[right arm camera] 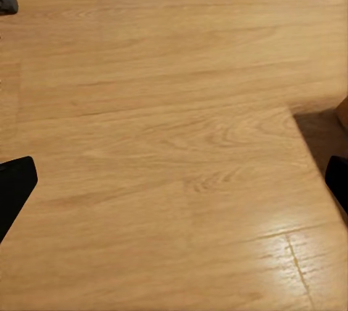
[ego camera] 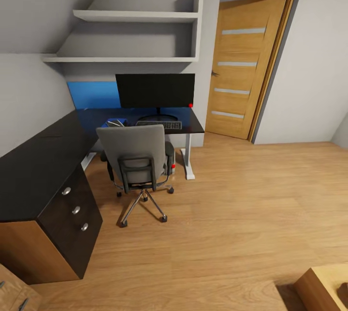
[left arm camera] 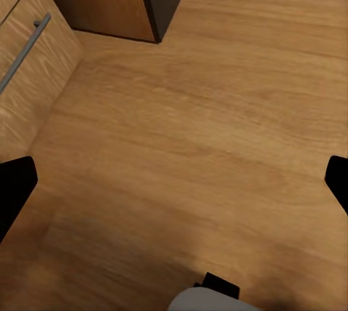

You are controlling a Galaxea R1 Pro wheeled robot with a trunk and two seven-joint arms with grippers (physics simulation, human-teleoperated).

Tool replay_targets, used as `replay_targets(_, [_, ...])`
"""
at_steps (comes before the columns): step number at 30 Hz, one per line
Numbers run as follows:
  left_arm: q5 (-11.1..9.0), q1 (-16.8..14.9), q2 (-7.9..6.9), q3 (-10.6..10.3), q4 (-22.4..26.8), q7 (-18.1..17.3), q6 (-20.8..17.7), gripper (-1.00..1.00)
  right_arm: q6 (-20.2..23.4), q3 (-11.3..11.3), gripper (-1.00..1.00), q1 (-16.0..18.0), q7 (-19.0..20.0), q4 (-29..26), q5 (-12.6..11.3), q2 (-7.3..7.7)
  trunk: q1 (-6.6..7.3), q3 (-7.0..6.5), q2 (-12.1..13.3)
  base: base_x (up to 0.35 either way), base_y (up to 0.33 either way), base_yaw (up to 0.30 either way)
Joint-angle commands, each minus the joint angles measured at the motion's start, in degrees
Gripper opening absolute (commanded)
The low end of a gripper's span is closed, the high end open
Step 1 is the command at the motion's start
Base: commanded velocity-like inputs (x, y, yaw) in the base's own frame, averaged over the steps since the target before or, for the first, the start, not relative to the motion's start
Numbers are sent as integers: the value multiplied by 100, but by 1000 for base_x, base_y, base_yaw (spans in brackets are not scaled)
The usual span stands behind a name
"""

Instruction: In the bedroom, organize the workspace by keeping the computer under the desk, ensuring the monitor is on the desk, placing the keyboard on the desk next to the monitor, placing the mouse on the desk next to the keyboard, moving the folder from the swivel chair onto the desk next to the mouse, stacking the notebook on top of the folder with the pen on top of the notebook, and positioning the swivel chair next to the desk.

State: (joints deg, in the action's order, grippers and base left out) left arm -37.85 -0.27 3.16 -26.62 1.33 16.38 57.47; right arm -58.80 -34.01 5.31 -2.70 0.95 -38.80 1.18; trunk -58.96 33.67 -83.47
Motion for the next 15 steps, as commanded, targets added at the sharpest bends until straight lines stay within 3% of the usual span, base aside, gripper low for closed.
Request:
replay_targets(1, [-18, -2, -1, -50, -1, 40, 7, 100, -16, -47, 100, 5, -28, 10, -14, -2, 0, 5, -3, 0, 0, 0])
replay_targets(15, [-12, -4, 2, -52, -1, 41, 1, 100, -17, -44, 100, 5, -28, 10, -14, -2, 0, 5, -3, 0, 0, 0])
